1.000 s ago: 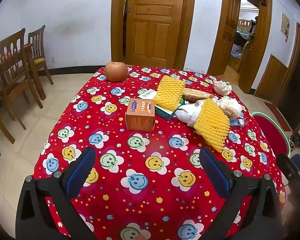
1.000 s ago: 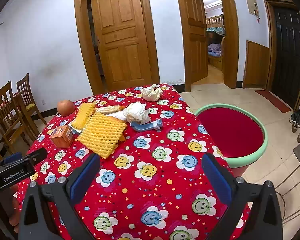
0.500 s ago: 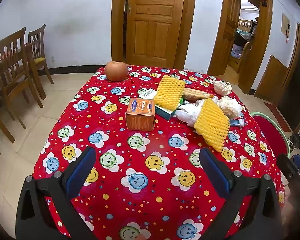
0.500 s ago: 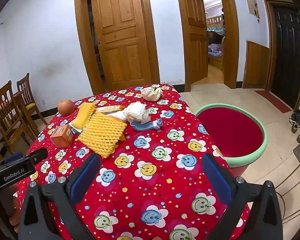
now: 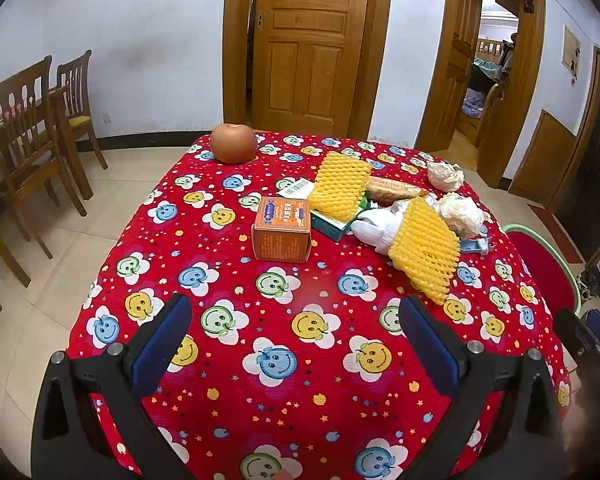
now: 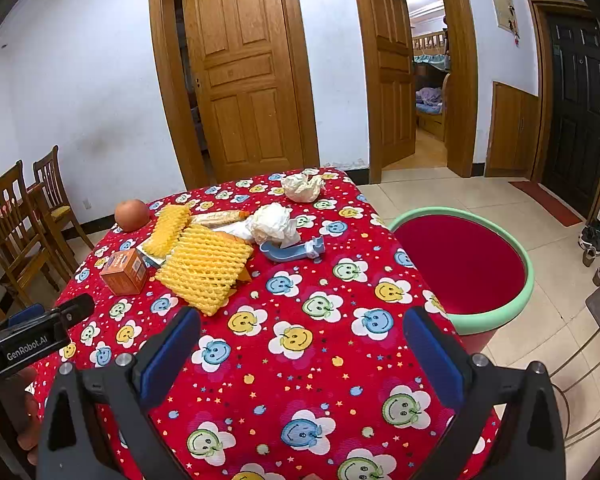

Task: Collect trash

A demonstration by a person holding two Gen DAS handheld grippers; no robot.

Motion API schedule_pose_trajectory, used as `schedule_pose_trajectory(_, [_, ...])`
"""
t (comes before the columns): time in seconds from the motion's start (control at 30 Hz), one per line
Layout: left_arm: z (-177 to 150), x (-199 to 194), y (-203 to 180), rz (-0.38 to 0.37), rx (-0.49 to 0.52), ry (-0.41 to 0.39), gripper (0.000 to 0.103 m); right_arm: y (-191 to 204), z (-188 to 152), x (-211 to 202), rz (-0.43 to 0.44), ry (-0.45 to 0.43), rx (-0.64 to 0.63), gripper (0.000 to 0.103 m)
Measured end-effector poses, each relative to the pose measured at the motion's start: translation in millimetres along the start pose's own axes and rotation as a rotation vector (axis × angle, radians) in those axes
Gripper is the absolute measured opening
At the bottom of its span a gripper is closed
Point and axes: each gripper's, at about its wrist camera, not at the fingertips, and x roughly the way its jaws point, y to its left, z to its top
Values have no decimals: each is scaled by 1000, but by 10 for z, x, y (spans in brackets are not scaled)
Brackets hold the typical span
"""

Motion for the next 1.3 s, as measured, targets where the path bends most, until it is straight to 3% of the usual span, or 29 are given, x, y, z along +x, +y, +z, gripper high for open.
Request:
schedule_pose_trajectory(0.77, [10, 12, 37, 7, -6, 1, 101, -44, -3, 13, -2, 10, 7, 103])
schedule_pose_trajectory(1.07, [146, 218, 150, 24, -1, 21, 101, -30, -7, 225, -4, 44, 13, 103])
schedule_pose_trajectory(1.3, [374, 484, 222, 52, -1, 57, 101, -19, 246, 539, 0, 91, 4, 103])
